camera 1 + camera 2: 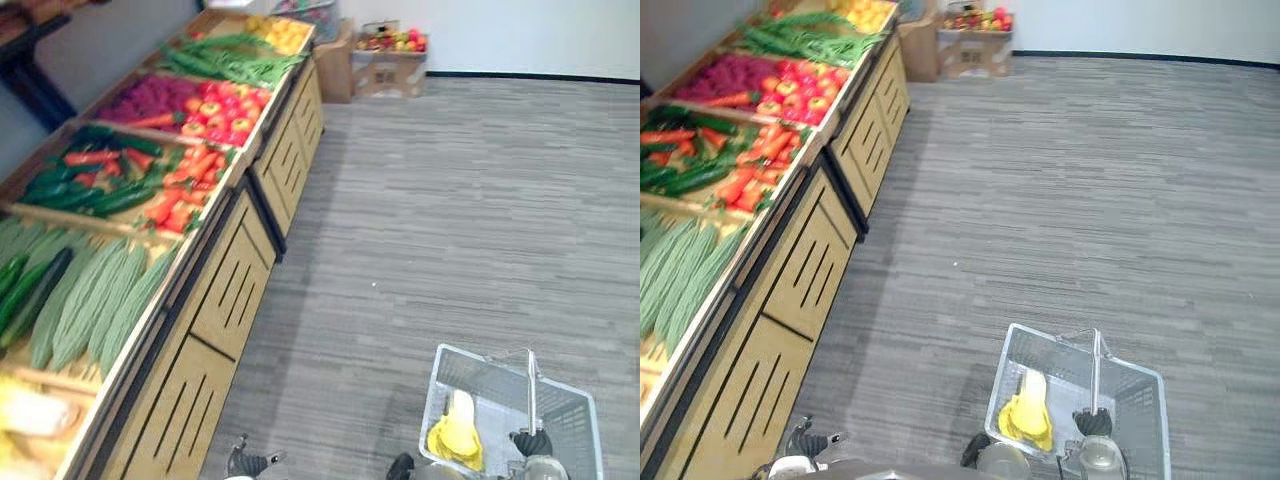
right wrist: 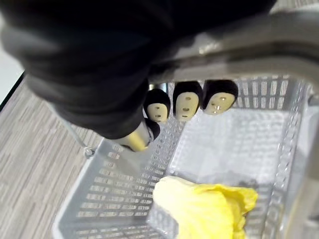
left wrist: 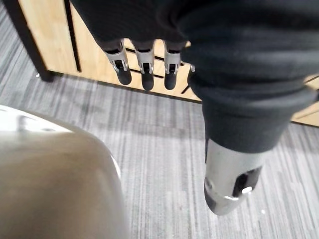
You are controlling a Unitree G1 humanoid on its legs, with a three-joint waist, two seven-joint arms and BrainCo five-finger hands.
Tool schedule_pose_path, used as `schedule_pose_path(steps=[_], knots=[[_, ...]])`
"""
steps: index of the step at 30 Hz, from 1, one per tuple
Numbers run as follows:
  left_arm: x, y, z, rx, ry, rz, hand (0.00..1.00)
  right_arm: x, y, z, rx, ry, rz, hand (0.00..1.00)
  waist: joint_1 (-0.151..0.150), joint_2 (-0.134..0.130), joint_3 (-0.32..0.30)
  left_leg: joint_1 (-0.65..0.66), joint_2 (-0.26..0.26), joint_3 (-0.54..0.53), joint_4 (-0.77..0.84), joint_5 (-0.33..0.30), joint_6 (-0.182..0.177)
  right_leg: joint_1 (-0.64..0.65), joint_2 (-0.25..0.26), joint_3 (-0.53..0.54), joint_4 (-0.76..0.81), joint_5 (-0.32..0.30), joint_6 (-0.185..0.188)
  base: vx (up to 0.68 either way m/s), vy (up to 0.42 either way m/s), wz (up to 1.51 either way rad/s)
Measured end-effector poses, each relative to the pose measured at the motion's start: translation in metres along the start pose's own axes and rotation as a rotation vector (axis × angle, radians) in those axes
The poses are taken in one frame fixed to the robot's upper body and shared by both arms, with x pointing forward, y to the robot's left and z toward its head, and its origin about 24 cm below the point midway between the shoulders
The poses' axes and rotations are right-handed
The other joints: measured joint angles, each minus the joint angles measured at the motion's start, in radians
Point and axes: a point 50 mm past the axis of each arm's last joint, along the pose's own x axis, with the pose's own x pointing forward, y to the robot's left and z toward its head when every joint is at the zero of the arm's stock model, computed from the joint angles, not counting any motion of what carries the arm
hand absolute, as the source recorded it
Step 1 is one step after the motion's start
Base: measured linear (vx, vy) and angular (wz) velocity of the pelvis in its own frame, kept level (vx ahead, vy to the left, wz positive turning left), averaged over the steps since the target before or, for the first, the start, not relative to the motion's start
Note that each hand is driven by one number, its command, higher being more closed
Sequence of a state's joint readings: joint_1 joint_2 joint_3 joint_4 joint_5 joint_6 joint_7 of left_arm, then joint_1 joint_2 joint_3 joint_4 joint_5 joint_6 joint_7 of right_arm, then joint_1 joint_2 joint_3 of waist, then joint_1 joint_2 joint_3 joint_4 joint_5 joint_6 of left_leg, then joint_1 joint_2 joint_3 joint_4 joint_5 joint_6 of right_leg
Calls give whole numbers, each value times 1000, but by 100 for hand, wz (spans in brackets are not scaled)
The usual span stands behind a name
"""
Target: Pick vegetable in the basket
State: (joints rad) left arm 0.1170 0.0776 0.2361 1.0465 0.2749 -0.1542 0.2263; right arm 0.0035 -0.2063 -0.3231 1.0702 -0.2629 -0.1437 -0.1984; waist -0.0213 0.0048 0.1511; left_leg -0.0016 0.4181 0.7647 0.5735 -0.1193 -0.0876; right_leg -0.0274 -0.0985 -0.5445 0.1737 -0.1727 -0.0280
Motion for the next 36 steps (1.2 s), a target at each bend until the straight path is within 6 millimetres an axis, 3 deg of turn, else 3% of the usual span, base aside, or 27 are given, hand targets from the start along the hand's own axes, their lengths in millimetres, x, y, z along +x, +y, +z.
schedule_pose_path(steps=[1,2,3,6,7,9,12,16,19,21,25,28,30,32,33,35,36], knots=[[-2,-1,-2,-12,1,5,0,1,3,5,-8,-14,17,100,6,0,0,-21,-79,-158,-66,-20,-16,0,3,51,-18,19,1,-1,43,-112],[-2,-1,-3,-22,2,6,0,1,4,5,-8,-16,21,100,8,1,0,-29,-110,-222,-103,-29,-28,-1,7,73,-25,26,6,15,108,-135],[-3,-2,-3,-29,-2,5,0,1,4,5,-4,-15,22,100,9,2,1,-36,-167,-362,-200,-34,-36,-5,16,118,-34,39,13,20,117,-94],[-4,-4,-3,-35,-6,-1,0,0,1,0,-8,-3,16,100,12,15,9,-37,-200,-543,-358,-19,-44,-27,38,197,-36,53,37,19,230,-92],[-5,-6,-3,-37,-5,-6,0,0,-1,0,-11,-4,11,100,13,27,9,-42,-200,-560,-399,13,-47,-40,48,220,-41,59,56,24,260,-69],[-5,-7,-2,-34,-8,-10,0,-1,-2,-5,-9,4,8,100,11,44,0,-24,-216,-550,-468,-16,-53,-60,45,254,-67,88,83,72,295,-42],[-3,-1,-2,1,-16,-7,0,-7,2,-16,52,43,0,100,6,15,5,-7,-283,-528,-520,-8,-41,-53,-9,271,-113,136,117,65,278,-7],[-3,-2,-1,36,-29,-18,0,-10,2,-25,74,68,-5,100,5,13,4,40,-342,-519,-537,-8,-40,-20,-61,281,-108,141,130,86,191,2],[-2,-1,2,93,-52,-32,0,-10,4,-21,80,49,3,100,4,11,5,52,-347,-500,-537,-8,-40,-26,-72,287,-70,132,142,24,73,-3],[-2,-3,5,120,-70,-44,0,-10,7,-19,78,34,15,100,7,8,3,60,-341,-495,-536,-22,-17,-44,-71,307,-28,103,149,2,8,-12],[-1,-6,15,127,-112,-51,0,-11,12,-19,80,34,32,100,8,7,3,62,-325,-478,-535,-22,-16,-59,-58,313,-5,91,133,-32,-41,-14],[1,-6,25,112,-140,-44,0,-11,12,-20,85,39,30,100,5,6,3,37,-308,-479,-491,-61,-19,-87,-53,306,69,29,113,-40,-87,2],[0,-6,23,110,-138,-42,0,-12,11,-22,80,48,25,100,21,25,6,-12,-249,-496,-342,-153,-33,-89,-22,302,127,-21,82,32,-137,-3],[-1,-4,17,106,-121,-37,0,-12,12,-25,78,60,24,100,24,23,6,-64,-212,-516,-193,-170,-51,-81,-7,289,135,-55,79,109,-120,26],[-1,-1,16,78,-112,-23,0,-12,12,-25,95,69,21,100,27,24,23,-196,-172,-565,76,-94,-25,-51,-3,259,137,-69,68,96,-136,42],[-2,5,9,25,-82,10,0,-11,11,-24,94,68,18,100,57,-3,43,-298,-150,-587,261,7,-2,5,-4,255,108,-79,59,138,-151,25],[-2,5,6,20,-69,12,0,-11,11,-24,94,72,18,100,65,-2,44,-313,-151,-586,267,-5,-6,24,-4,254,93,-78,58,200,-118,16]])
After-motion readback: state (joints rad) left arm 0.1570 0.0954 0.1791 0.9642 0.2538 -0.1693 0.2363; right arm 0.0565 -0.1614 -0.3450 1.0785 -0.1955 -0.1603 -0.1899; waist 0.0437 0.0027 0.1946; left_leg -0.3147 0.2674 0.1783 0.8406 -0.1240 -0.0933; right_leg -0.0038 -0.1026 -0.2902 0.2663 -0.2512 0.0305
